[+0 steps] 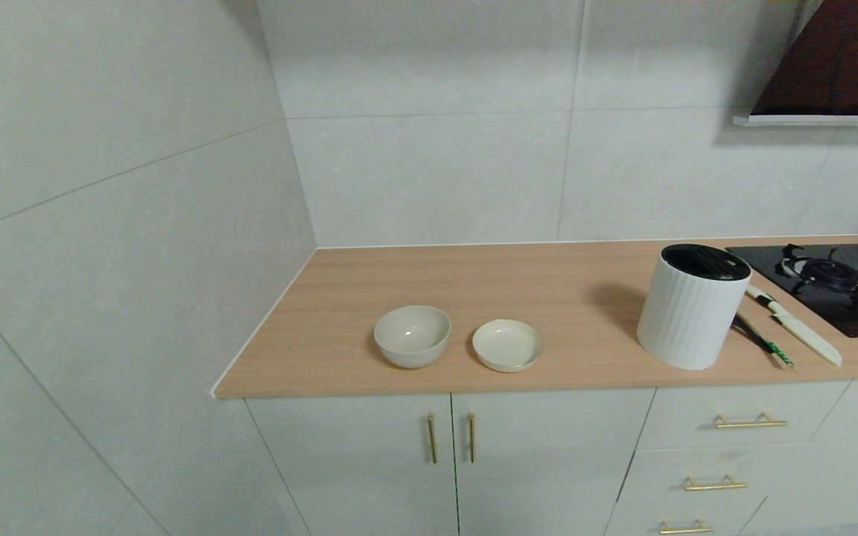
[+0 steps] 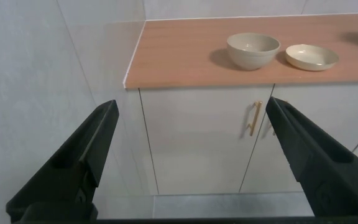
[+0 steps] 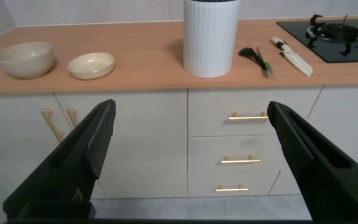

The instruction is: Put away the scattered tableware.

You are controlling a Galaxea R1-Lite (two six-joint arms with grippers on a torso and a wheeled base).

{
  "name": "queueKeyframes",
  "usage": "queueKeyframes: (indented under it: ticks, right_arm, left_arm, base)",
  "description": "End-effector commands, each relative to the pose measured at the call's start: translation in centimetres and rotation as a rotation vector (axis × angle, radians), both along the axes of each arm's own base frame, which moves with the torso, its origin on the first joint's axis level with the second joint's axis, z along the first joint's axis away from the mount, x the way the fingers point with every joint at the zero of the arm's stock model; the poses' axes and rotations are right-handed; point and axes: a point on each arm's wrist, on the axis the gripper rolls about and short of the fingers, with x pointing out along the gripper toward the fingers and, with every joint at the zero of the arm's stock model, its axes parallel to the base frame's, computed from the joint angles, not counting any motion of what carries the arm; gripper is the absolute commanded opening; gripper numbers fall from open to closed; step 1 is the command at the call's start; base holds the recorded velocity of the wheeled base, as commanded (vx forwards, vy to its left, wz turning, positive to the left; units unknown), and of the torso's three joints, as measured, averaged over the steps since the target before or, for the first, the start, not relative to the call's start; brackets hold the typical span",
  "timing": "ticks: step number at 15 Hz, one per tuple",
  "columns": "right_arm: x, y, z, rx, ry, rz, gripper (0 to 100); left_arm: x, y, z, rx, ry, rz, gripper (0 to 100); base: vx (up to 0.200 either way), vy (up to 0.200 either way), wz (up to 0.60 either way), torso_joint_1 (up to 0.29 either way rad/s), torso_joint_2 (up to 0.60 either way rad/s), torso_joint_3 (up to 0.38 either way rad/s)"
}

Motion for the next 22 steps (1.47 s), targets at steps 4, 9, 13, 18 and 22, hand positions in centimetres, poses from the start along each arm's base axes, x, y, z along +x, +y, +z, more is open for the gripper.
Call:
queueKeyframes:
  ticks: [4,9,13,18,22]
  right_arm:
    - [0.00,0.00,0.00,0.001,0.000,0.000,100]
    - [0.00,0.00,0.00,0.000,0.000,0.000,100]
    - [0.00,0.00,0.00,0.000,0.000,0.000,100]
    - [0.00,0.00,0.00,0.000,0.000,0.000,100]
    - [0.00,0.00,0.00,0.000,0.000,0.000,100]
  left_arm:
    - [0.01,0.00,0.00,-0.005,0.002,0.001,100]
    - [0.00,0.00,0.00,-0.003,0.000,0.001,100]
    - [0.00,0.00,0.00,-0.005,0.000,0.001,100]
    - [0.00,0.00,0.00,-0.005,0.000,0.001,100]
    - [0.00,0.00,0.00,-0.005,0.000,0.001,100]
  base:
    - [0.000,0.000,0.00,0.000,0.00,0.000]
    - [0.000,0.000,0.00,-0.033,0.07,0.042]
    - [0.000,0.000,0.00,-0.165,0.36,0.190]
    - [0.000,0.000,0.00,-0.198,0.45,0.243]
    - [0.000,0.000,0.00,-0.250,0.56,0.297]
